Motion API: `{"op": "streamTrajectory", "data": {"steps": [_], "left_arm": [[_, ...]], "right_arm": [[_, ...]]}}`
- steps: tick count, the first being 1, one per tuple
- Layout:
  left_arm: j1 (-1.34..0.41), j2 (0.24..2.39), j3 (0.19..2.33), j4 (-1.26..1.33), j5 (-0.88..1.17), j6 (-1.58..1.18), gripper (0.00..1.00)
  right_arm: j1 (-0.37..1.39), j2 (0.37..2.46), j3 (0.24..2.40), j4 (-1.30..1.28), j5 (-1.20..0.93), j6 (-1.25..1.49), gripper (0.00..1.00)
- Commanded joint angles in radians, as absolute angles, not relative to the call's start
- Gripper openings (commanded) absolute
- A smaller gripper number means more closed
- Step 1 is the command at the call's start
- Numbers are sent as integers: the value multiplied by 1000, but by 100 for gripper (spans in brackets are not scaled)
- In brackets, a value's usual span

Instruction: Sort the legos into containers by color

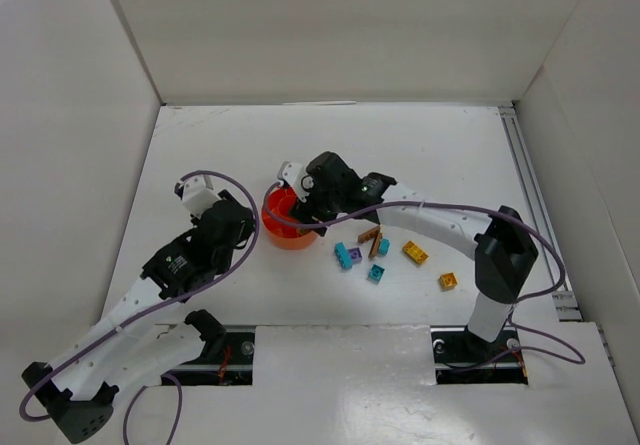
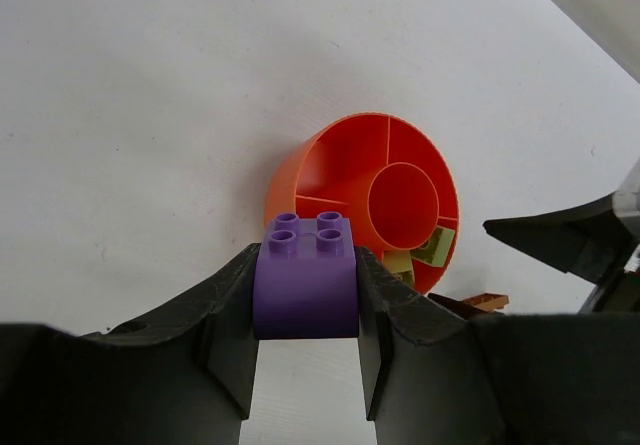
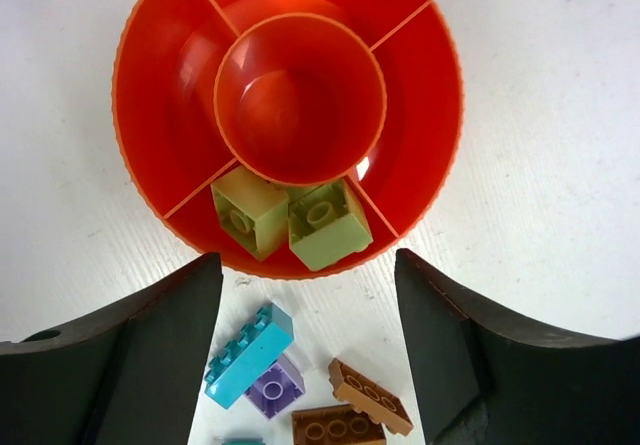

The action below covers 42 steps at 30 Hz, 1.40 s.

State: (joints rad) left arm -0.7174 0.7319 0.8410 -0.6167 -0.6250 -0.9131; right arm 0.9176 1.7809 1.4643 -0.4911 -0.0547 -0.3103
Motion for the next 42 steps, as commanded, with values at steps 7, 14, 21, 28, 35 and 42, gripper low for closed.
{"op": "streamTrajectory", "data": {"steps": [7,14,21,28,35,42], "left_arm": [[-713,762,833,-506,-513,-801,5],[-713,899,804,-380,-331,-672,0],[-713,937,779,-331,-322,-652,0],[-713,959,744,-295,-388,-670,0],[-713,996,723,-244,-440,-667,0],[-723,1006,704,-250,-443,-667,21]], "right_arm": [[875,1550,1381,-410,-50,-242,77],[739,1355,1195,-368,-71,-196,80],[646,1247,1094,-380,-80,-184,82],[603,1206,1063,-390,-100,-184,82],[584,1175,1054,-408,-100,-184,82],[575,1148,1035,-430,-91,-175,82]]}}
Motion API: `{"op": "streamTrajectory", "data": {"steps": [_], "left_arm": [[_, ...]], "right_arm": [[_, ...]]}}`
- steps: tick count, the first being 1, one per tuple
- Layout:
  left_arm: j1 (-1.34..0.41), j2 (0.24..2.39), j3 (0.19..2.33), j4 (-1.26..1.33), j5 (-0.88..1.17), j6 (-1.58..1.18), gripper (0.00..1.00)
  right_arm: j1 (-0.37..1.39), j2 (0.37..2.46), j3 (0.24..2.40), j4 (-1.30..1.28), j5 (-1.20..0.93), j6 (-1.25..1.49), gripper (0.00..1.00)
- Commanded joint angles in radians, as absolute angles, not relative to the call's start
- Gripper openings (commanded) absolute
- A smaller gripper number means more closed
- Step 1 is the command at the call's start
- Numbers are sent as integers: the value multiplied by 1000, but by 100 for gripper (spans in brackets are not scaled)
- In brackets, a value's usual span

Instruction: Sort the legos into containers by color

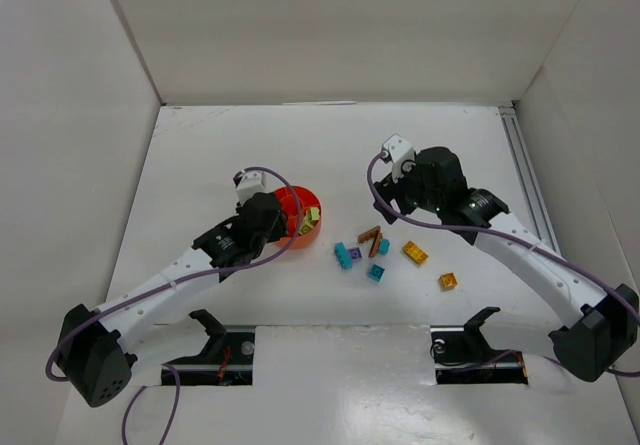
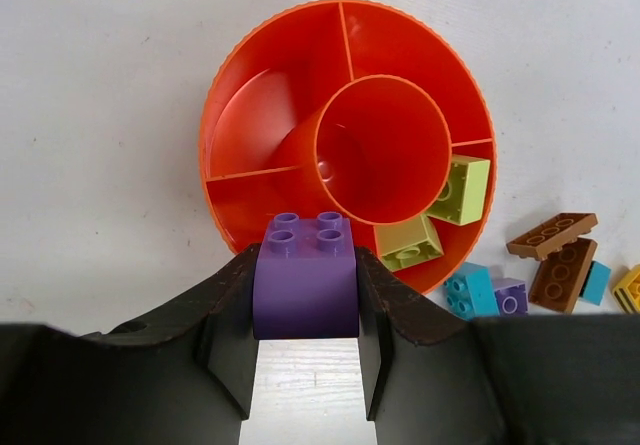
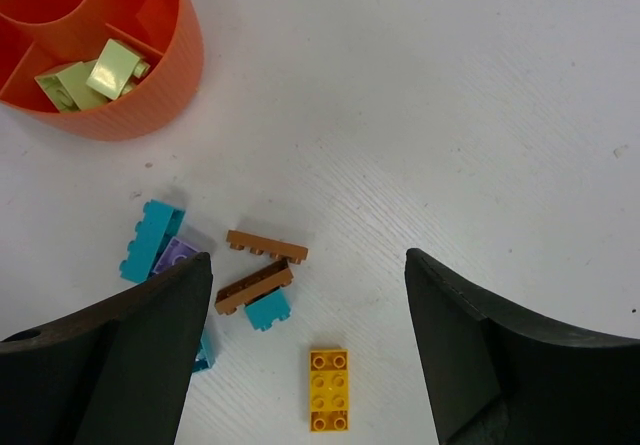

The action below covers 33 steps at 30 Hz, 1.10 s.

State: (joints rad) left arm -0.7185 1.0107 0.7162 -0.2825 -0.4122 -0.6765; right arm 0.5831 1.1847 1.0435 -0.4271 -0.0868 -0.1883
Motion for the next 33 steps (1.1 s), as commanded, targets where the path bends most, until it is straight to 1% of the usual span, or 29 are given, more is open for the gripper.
{"op": "streamTrajectory", "data": {"steps": [1,3,4,7,8,11,16,19,21,23,25,27,29,30,33], "left_arm": [[-723,996,704,-250,-443,-667,21],[-723,986,704,-250,-443,-667,23],[-723,986,695,-250,-443,-667,33],[-732,986,695,-250,-433,-667,40],[-732,986,695,-250,-433,-655,49],[-741,986,686,-250,-433,-655,61],[-741,945,706,-259,-423,-655,64],[-741,885,727,-268,-402,-655,82],[-741,850,738,-268,-374,-643,100],[-741,802,749,-268,-374,-634,100],[-741,781,771,-293,-374,-646,100],[-741,759,784,-323,-374,-655,100],[-741,759,798,-345,-385,-666,100],[-741,759,808,-359,-385,-666,100],[-741,759,799,-359,-385,-675,100]], "right_arm": [[575,1147,1035,-430,-91,-175,82],[566,1147,1035,-439,-91,-175,82],[566,1147,1035,-439,-91,-175,82],[566,1138,1035,-439,-81,-175,82],[566,1138,1035,-448,-81,-175,82],[566,1129,1035,-457,-81,-175,82],[566,1129,1013,-457,-87,-175,82],[592,1129,986,-457,-132,-224,81],[629,1149,973,-457,-131,-255,79],[690,1204,963,-457,-91,-255,79],[722,1252,974,-474,-61,-230,75],[797,1293,963,-474,-20,-230,74],[851,1313,948,-474,29,-248,74],[851,1336,937,-474,43,-249,74],[874,1385,923,-434,-21,-261,74]]}}
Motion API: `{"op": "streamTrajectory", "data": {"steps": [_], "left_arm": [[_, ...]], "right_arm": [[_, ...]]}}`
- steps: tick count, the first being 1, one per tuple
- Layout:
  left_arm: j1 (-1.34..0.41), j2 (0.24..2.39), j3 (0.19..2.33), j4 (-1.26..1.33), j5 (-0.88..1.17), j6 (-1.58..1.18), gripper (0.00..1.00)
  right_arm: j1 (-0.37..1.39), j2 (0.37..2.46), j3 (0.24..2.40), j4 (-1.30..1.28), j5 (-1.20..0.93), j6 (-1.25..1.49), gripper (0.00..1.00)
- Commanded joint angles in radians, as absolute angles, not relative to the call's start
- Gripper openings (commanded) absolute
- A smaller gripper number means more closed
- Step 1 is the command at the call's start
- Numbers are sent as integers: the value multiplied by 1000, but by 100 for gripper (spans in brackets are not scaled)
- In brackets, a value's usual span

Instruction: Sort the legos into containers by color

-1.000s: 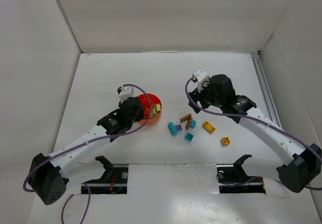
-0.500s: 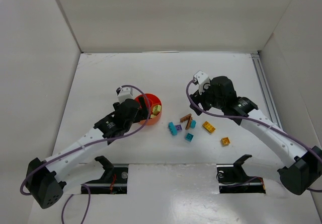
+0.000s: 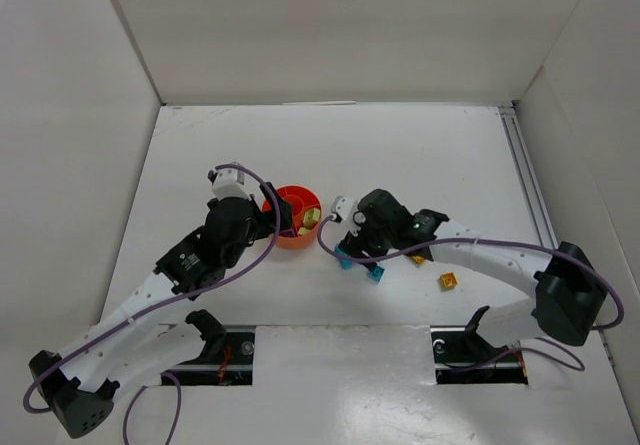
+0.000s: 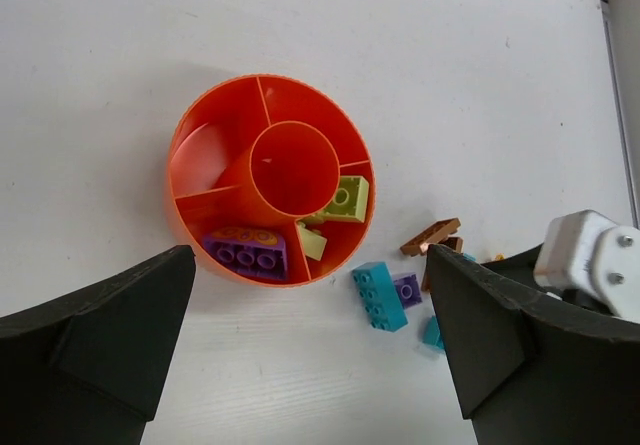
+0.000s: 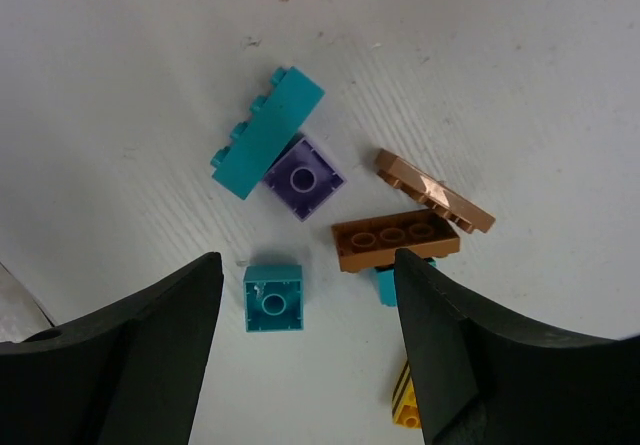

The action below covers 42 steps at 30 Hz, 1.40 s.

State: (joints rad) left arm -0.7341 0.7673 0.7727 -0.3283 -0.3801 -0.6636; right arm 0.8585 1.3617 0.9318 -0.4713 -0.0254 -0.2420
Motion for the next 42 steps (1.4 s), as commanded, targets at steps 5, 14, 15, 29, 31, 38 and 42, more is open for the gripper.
{"op": "streamTrajectory", "data": {"steps": [5,14,15,29,31,38,42], "left_arm": [[-741,759,799,-359,-385,-684,100],[-741,759,790,-359,-376,-675,100],[-741,759,790,-359,-376,-675,100],[-741,750,790,-368,-394,-675,100],[-741,750,790,-368,-394,-675,100],[-741,741,790,-368,-394,-675,100],[-741,741,790,-368,-394,-675,100]], "right_arm": [[914,1486,954,-460,26,-250,74],[923,1574,985,-476,127,-206,72],[923,1586,994,-476,127,-206,71],[945,1652,1025,-413,100,-195,67],[945,1652,1025,-413,100,-195,67],[945,1661,1025,-382,91,-176,64],[945,1680,1025,-370,91,-176,59]]}}
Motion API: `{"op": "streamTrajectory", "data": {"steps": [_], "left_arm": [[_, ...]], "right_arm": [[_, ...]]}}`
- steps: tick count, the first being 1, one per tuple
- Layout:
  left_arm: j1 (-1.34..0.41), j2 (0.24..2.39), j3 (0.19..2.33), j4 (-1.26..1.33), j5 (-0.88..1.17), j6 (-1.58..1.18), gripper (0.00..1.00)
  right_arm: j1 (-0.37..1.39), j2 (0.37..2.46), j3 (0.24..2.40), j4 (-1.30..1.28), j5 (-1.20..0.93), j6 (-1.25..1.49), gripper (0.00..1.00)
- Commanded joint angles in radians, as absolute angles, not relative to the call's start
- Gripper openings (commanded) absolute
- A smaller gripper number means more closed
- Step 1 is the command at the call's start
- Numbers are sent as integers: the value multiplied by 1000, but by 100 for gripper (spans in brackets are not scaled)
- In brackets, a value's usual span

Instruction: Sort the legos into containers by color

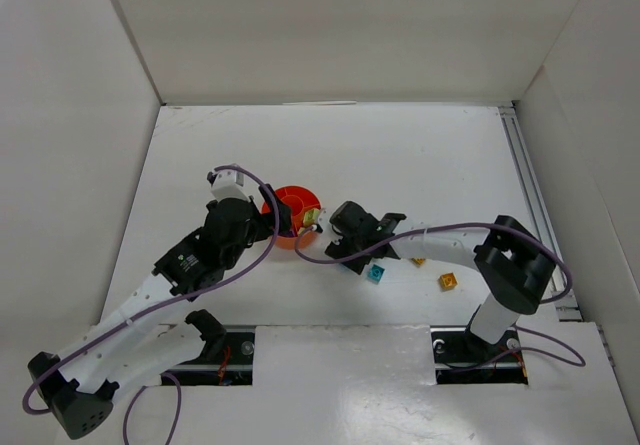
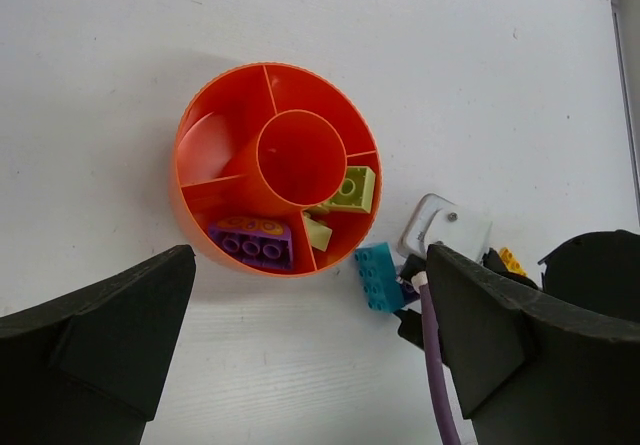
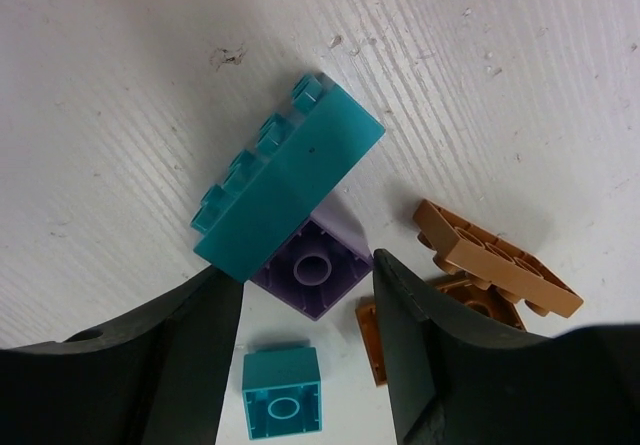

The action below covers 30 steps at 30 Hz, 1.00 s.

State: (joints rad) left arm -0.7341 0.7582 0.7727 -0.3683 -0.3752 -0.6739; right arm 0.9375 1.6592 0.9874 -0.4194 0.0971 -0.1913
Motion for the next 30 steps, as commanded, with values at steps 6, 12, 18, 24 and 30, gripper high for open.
{"op": "streamTrajectory", "data": {"steps": [6,12,18,24,30], "left_arm": [[-759,732,790,-377,-403,-675,100],[-759,732,790,-377,-403,-675,100],[-759,723,799,-399,-442,-722,100],[-759,723,819,-486,-529,-840,100],[-750,712,828,-638,-655,-1005,100]], "right_arm": [[945,1671,1000,-380,100,-155,50],[945,1623,968,-371,91,-124,30],[945,1505,968,-466,139,-77,24],[986,1402,1034,-445,135,-161,24],[1043,1469,1190,-295,22,-337,24]]}}
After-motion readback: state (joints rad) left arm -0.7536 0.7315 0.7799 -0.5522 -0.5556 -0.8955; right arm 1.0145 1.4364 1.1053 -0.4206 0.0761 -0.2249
